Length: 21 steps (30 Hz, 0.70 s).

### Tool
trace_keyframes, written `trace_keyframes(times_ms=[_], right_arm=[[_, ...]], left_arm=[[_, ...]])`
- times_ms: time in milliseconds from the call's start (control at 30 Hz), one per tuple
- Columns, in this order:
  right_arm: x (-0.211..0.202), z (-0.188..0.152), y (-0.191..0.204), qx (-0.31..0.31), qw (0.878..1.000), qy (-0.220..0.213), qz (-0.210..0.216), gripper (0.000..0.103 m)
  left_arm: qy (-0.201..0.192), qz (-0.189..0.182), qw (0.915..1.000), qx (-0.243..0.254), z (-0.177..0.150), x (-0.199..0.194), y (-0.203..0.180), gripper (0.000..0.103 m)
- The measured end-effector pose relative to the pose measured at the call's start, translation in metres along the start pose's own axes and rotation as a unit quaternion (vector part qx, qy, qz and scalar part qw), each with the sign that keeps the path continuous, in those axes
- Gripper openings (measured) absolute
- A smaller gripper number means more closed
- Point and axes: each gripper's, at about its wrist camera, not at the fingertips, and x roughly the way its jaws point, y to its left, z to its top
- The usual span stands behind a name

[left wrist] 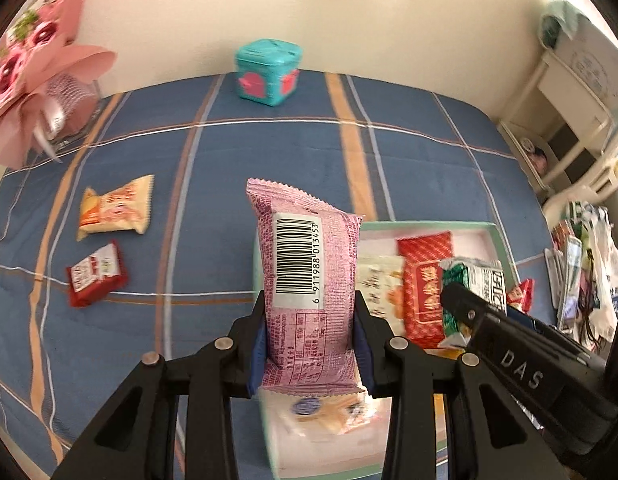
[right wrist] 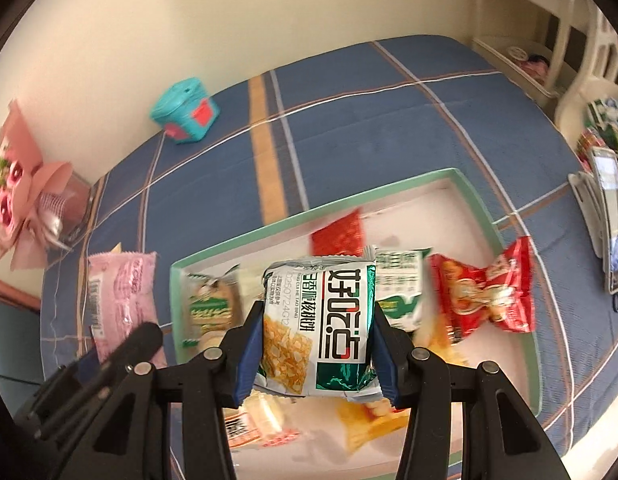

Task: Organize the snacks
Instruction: 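Carry both packets over the white tray with both tools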

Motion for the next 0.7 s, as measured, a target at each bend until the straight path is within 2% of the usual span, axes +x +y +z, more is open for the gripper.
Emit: trace_keyframes(times_ms=[300, 700], right_arm=[[0.0, 0.002, -0.013, 0.013, 1.0, 0.0, 0.002, 0.052], [0.007, 0.002, -0.011, 0.005, 1.0, 0.01, 0.003, 0.052]], left_arm=[[0.013, -0.001, 0.9995, 0.03, -0.005, 0.013, -0.021, 0.039], [0.021, 0.003, 0.9992, 0.033, -0.006, 0.022, -0.024, 0.039]])
